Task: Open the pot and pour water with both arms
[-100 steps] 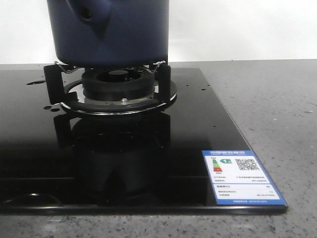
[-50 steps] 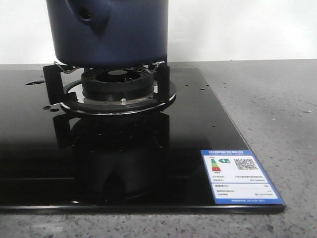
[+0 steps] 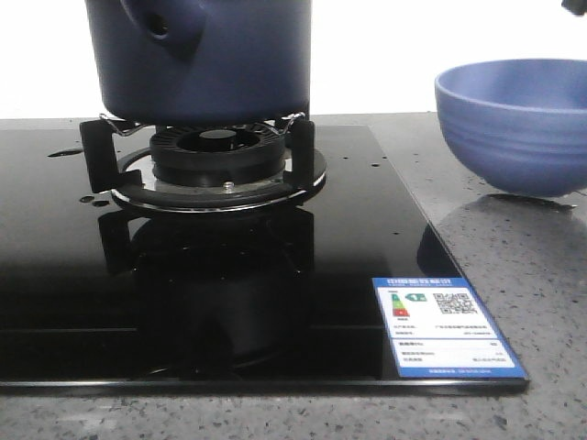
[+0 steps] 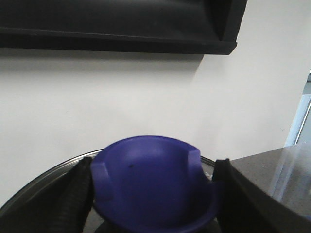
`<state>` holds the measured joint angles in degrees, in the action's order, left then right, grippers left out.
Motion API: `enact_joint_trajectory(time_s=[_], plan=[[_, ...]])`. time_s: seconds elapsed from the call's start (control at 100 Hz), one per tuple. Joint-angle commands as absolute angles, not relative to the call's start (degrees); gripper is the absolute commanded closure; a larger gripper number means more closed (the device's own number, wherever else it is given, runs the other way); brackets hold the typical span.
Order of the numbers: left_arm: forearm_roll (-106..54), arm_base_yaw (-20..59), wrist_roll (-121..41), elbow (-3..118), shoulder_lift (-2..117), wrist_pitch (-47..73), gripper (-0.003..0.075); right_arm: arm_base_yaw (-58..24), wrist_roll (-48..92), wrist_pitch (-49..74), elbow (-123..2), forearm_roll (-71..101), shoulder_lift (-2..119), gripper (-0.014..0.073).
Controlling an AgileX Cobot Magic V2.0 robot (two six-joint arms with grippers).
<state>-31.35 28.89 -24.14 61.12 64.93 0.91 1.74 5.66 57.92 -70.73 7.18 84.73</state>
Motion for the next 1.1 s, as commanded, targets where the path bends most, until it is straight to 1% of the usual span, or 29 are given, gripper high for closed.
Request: enact_joint_trajectory(time_s=[0.0, 0.23, 0.3, 0.37, 0.41, 0.42, 0.44, 0.45, 0.49, 0.51, 0.56, 0.73, 0.82, 0.98, 1.09], plan=[[-31.6, 29.3, -24.1, 63.4, 63.5, -5.3, 0.0324, 2.2, 6.4, 54.0, -70.7, 8.3, 82.2, 0.0657], [-31.5, 29.3, -24.1, 63.4, 63.5, -5.2, 0.0324, 2.2, 6.5, 52.0, -69.4, 8.2, 82.2, 0.0652], [-31.5, 29.3, -24.1, 63.4, 63.5, -5.2, 0.0324, 2.2, 7.2, 52.1, -69.4, 8.2, 82.2, 0.0608], [-31.5, 29.3, -24.1, 63.4, 63.5, -5.2, 0.0324, 2.2, 8.1, 52.3, -69.4, 8.2, 82.2, 0.0490], [-31.5, 29.3, -24.1, 63.4, 63.5, -5.2, 0.0324, 2.2, 8.2, 52.6, -69.5, 8.2, 82.2, 0.0391], [-31.5, 29.3, -24.1, 63.4, 63.5, -5.2, 0.0324, 2.2, 8.2, 52.6, -69.6, 8.2, 82.2, 0.0356], [-31.5, 29.3, -24.1, 63.4, 63.5, -5.2, 0.0324, 2.3, 8.2, 52.8, -69.7, 8.2, 82.2, 0.0320], [-31.5, 29.3, -24.1, 63.4, 63.5, -5.2, 0.0324, 2.3, 8.2, 52.9, -69.7, 8.2, 81.9, 0.0285], [-31.5, 29.3, -24.1, 63.4, 63.5, -5.2, 0.0324, 2.3, 8.2, 53.0, -69.8, 8.2, 81.7, 0.0192], [-31.5, 29.3, -24.1, 63.4, 63.5, -5.2, 0.0323, 2.3, 8.2, 53.0, -69.8, 8.2, 81.1, 0.0155], [-31.5, 29.3, -24.1, 63.4, 63.5, -5.2, 0.0323, 2.3, 8.2, 53.1, -69.8, 8.2, 80.2, 0.0099], [-31.5, 29.9, -24.1, 63.4, 64.5, -5.2, 0.0324, 2.3, 8.5, 53.2, -69.8, 7.7, 74.0, 0.0090], [-31.5, 31.6, -24.1, 63.4, 66.0, -5.3, 0.0324, 2.3, 8.5, 53.7, -69.8, 7.7, 70.3, 0.0090], [-26.8, 35.4, -24.1, 63.4, 69.5, -8.4, 0.0324, 2.3, 8.5, 55.1, -69.8, 7.7, 63.5, 0.0090], [-25.3, 36.3, -24.1, 63.4, 72.3, -10.2, 0.0324, 2.3, 8.5, 56.3, -69.8, 7.7, 59.5, 0.0090]])
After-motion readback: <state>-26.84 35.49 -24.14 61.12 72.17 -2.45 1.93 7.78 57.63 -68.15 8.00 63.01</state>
